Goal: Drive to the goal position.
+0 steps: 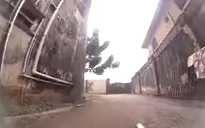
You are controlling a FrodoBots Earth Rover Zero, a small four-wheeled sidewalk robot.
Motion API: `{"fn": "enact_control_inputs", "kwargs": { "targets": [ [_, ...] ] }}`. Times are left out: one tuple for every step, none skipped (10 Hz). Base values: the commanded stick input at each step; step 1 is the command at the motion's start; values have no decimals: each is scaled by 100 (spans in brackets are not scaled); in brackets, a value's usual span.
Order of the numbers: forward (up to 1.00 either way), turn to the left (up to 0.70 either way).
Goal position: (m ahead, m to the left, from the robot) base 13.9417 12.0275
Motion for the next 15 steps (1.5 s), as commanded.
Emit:
{"fn": "enact_control_inputs", "kwargs": {
  "targets": [
    [85, -10],
    [85, -2],
    [85, 1],
    [84, 3],
    [84, 3],
    [84, 3],
    [85, 2],
    [85, -17],
    [84, -23],
    [84, -24],
    [84, -24],
    [84, -24],
    [84, -24],
    [84, -22],
    [84, 3]
  ]
}}
